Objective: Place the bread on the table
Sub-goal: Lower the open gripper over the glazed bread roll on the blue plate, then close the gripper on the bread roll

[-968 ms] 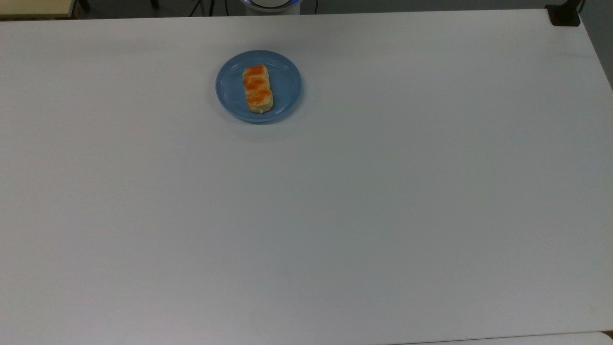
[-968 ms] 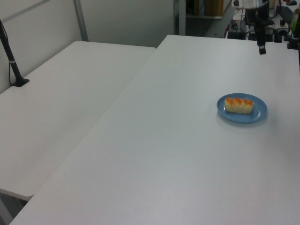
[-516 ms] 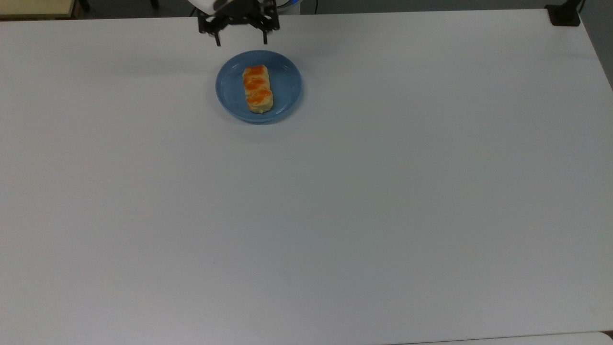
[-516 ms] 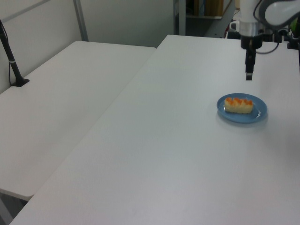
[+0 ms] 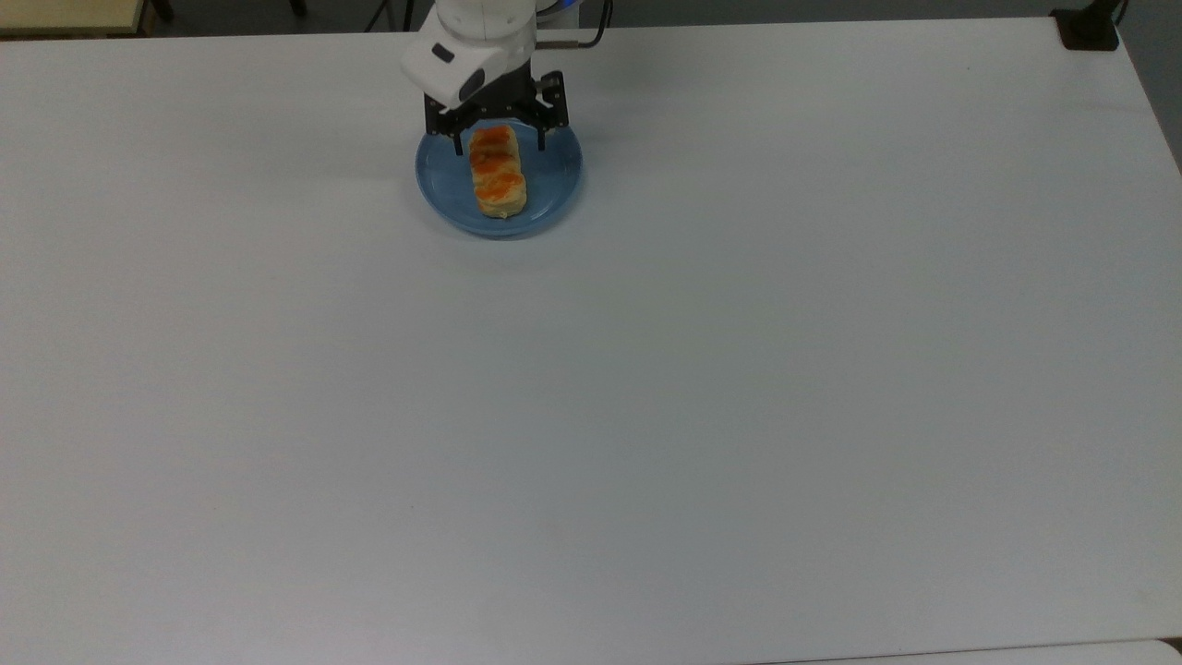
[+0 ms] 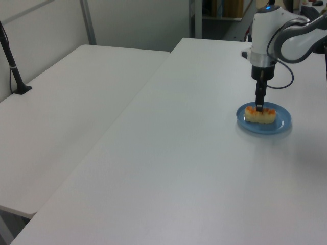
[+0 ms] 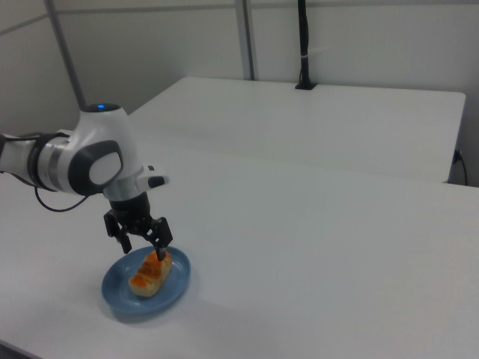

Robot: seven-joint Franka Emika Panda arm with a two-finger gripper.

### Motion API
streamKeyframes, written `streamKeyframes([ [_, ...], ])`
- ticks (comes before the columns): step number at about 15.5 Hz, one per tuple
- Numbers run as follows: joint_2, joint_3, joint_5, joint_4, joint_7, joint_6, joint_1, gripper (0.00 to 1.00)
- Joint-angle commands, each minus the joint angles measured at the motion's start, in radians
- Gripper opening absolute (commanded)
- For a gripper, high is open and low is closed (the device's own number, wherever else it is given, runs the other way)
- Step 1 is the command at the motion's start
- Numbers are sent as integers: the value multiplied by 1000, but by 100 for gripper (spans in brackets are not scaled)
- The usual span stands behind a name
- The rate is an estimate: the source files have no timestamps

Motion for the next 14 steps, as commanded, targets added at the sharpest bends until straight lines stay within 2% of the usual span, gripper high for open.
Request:
streamKeyframes([
  [1, 55, -4, 0, -5, 14, 60, 7, 97],
  [3, 80, -4, -9, -5, 14, 71, 2, 97],
  [4, 87, -4, -19, -6, 14, 71, 0, 92],
  [5, 92, -4, -22, -5, 14, 71, -1, 82],
  [7, 94, -4, -22, -5, 17, 70, -7, 41],
  [8, 92, -4, -22, -3, 30, 68, -7, 27],
  [9, 89, -4, -22, 0, 49, 61, -7, 20],
  [12, 39, -4, -23, 26, 40, -34, -4, 19],
  [14, 17, -3, -20, 105, 43, -161, 5, 19],
])
